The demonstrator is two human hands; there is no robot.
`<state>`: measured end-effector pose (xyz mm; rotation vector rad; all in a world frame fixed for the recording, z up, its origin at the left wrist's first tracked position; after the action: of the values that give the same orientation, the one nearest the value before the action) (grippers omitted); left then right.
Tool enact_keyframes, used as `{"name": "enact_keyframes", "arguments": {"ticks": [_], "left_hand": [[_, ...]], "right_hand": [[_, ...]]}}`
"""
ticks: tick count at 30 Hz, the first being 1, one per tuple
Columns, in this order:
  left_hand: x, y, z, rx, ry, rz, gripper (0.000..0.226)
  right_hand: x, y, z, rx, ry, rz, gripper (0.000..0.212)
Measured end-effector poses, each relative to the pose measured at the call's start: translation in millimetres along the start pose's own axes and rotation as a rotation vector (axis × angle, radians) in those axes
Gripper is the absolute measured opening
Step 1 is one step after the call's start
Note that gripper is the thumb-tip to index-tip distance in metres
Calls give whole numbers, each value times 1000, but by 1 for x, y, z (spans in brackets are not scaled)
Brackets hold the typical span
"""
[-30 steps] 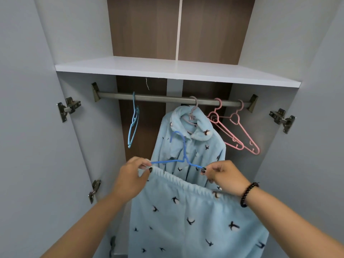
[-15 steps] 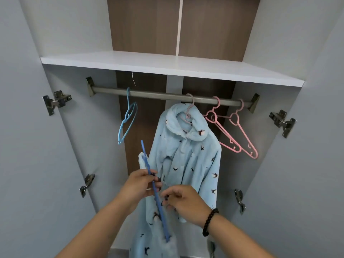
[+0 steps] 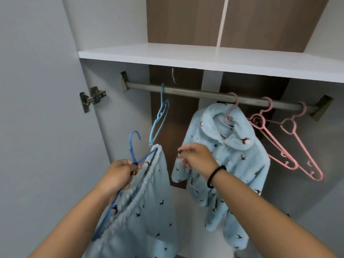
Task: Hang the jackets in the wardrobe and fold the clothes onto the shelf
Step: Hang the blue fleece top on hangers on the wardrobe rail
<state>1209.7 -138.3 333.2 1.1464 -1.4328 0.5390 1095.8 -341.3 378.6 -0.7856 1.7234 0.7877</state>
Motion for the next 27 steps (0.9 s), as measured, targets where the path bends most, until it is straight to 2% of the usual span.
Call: {"name": "enact_keyframes", "arguments": {"ticks": [6, 11, 13, 15, 18, 24, 25, 27], "left_hand": [[26, -34, -54, 27, -112, 28, 16], [59, -77, -61, -12, -160, 71, 13], [72, -95, -56, -29, -181, 86, 20], [83, -116, -49, -39, -197, 91, 25], [98, -150, -39, -59, -232, 109, 27], [126, -200, -28, -53, -292, 142, 30], [130, -204, -28, -47, -279, 139, 30], [142, -209, -29, -18, -239, 155, 33]], "right_hand": [[-47, -88, 59, 68, -81, -4, 13], [-46, -155, 97, 140, -97, 73, 43], [-43, -167, 102, 179, -180, 140, 32], [-40, -173, 108, 158, -347, 220, 5], [-38, -181, 106, 160, -469, 222, 20], [-45, -198, 93, 141, -415, 204, 12], [-46, -203, 90, 153, -393, 205, 15], [-46, -212, 87, 185, -326, 225, 42]]}}
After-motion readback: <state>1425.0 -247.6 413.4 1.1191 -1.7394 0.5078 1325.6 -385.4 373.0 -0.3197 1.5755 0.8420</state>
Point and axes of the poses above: each hand's wrist, its own y-axis away from the middle knuckle, its own z-axis out of the palm, x = y × z, the point moved 8 cm from there along -y, towards the middle knuckle, and after that the axes turned 4 degrees about -y, right-handed, at the moved point
